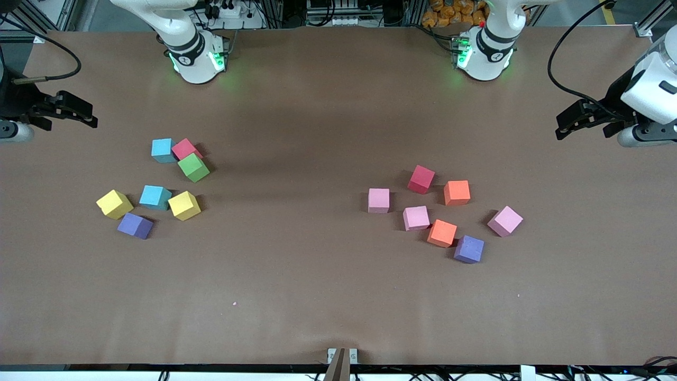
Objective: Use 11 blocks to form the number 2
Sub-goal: 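Move both grippers out from rest toward the cube groups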
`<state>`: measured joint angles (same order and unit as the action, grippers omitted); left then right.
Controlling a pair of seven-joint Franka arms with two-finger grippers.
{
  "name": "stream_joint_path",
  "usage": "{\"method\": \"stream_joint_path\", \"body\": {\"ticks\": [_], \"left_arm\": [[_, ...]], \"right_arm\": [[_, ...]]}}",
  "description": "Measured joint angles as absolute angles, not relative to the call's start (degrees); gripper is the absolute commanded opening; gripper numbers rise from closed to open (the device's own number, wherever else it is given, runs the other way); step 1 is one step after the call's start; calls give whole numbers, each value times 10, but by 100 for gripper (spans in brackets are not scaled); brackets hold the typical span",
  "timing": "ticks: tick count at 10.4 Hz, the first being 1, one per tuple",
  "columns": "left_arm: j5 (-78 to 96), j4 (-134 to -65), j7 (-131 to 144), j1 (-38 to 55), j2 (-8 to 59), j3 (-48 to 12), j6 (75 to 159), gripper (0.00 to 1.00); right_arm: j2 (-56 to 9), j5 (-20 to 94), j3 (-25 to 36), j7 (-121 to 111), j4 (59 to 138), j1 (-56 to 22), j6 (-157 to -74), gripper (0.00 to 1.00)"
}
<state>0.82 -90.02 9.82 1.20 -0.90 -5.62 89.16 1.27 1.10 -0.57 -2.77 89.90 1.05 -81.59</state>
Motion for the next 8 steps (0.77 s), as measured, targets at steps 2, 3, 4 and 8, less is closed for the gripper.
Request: {"method": "stream_joint_path", "body": {"ticks": [2,3,4,8], "left_arm": [[8,-900,98,12,-9,-56,892,100],[8,-900,98,12,-9,-56,892,100],[8,-900,98,12,-8,-56,892,100],[8,-905,98,-2,14,-54,893,100]], "right_arm": [[13,11,-4,-28,899,10,-816,100],[13,11,-4,-28,899,10,-817,100],[13,11,-4,-28,899,10,-819,100],[13,12,-4,-26,899,10,-839,100]]}}
